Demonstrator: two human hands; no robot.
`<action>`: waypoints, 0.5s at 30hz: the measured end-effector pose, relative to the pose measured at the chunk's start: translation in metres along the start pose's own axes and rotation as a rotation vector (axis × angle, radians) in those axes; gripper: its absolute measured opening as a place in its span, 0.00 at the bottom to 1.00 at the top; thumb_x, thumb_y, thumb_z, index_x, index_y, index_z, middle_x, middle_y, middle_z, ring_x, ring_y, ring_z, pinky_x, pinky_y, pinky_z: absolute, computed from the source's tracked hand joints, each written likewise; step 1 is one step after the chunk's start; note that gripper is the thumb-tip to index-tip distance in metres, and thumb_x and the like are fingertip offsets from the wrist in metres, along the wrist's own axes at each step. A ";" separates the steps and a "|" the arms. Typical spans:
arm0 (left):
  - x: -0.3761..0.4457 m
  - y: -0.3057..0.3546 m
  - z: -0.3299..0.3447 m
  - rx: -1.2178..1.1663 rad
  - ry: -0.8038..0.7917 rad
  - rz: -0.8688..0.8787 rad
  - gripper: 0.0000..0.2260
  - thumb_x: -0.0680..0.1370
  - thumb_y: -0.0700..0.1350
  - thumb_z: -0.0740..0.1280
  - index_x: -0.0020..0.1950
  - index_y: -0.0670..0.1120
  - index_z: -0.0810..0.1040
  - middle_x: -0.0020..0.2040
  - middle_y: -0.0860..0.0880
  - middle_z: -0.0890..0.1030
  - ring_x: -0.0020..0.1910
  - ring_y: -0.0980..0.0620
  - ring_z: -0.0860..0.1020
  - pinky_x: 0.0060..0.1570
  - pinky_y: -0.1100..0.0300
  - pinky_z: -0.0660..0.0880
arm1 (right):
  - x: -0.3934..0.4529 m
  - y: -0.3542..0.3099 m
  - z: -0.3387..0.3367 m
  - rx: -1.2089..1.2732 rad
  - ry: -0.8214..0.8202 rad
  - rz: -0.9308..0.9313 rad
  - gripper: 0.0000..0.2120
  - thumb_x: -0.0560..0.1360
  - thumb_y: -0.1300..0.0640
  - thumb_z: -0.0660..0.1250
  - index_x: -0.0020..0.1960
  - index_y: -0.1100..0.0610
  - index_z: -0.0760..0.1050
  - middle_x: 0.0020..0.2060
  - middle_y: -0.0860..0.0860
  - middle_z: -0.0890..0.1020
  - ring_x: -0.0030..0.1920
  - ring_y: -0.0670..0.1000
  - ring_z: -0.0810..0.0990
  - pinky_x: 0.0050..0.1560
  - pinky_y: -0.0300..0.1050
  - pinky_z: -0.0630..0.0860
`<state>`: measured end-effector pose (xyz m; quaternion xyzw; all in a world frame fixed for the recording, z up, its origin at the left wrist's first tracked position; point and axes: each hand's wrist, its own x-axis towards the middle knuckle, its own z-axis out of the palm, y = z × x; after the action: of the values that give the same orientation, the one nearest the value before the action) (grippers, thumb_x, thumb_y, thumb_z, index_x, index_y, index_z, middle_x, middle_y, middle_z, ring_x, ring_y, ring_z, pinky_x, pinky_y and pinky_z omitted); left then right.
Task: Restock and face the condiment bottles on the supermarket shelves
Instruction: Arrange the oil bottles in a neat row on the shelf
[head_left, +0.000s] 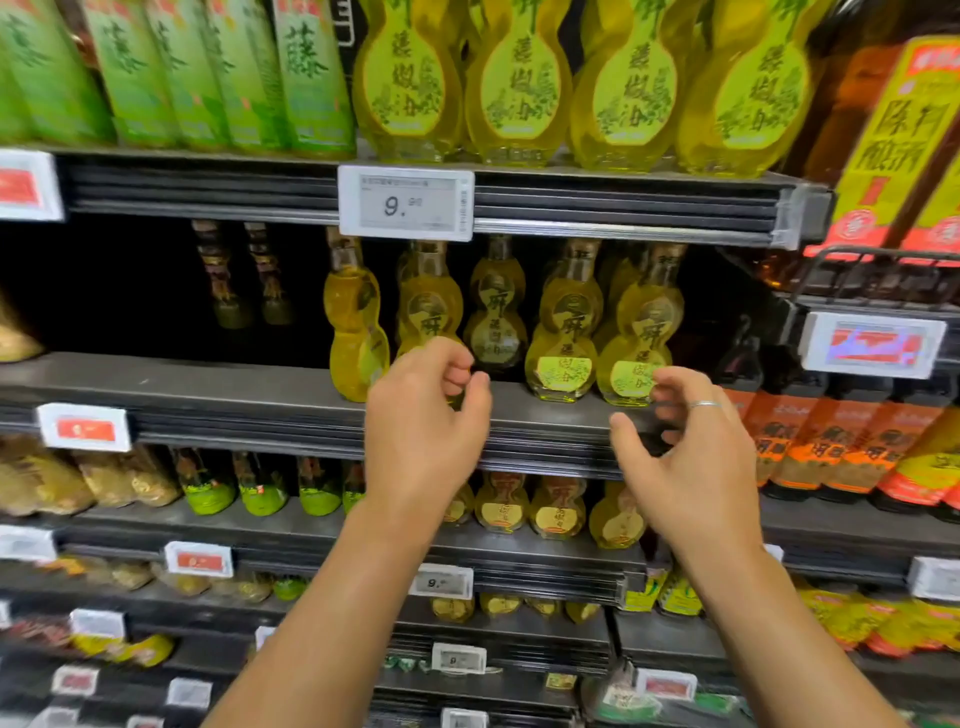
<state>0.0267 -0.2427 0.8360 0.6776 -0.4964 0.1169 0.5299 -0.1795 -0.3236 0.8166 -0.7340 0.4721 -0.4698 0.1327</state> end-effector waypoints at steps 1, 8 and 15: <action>0.001 -0.007 -0.009 -0.004 0.069 -0.020 0.05 0.76 0.46 0.72 0.49 0.52 0.77 0.42 0.57 0.78 0.43 0.58 0.77 0.44 0.59 0.77 | -0.005 -0.010 0.004 0.034 -0.027 -0.018 0.21 0.73 0.48 0.74 0.64 0.47 0.73 0.53 0.43 0.77 0.51 0.43 0.77 0.51 0.41 0.77; 0.027 -0.067 -0.047 0.056 0.095 -0.260 0.30 0.70 0.51 0.79 0.66 0.47 0.70 0.60 0.49 0.70 0.61 0.47 0.72 0.58 0.56 0.71 | -0.002 -0.084 0.064 0.157 -0.303 -0.127 0.30 0.74 0.44 0.75 0.72 0.48 0.70 0.63 0.44 0.77 0.61 0.40 0.75 0.60 0.41 0.77; 0.041 -0.088 -0.049 -0.026 -0.185 -0.341 0.24 0.74 0.51 0.78 0.65 0.52 0.71 0.56 0.55 0.81 0.54 0.53 0.82 0.57 0.51 0.79 | 0.022 -0.113 0.109 0.060 -0.385 -0.023 0.37 0.75 0.43 0.73 0.75 0.59 0.62 0.64 0.57 0.78 0.64 0.59 0.78 0.59 0.52 0.77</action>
<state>0.1344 -0.2287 0.8313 0.7528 -0.4225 -0.0437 0.5028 -0.0237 -0.3102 0.8443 -0.8114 0.4152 -0.3361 0.2371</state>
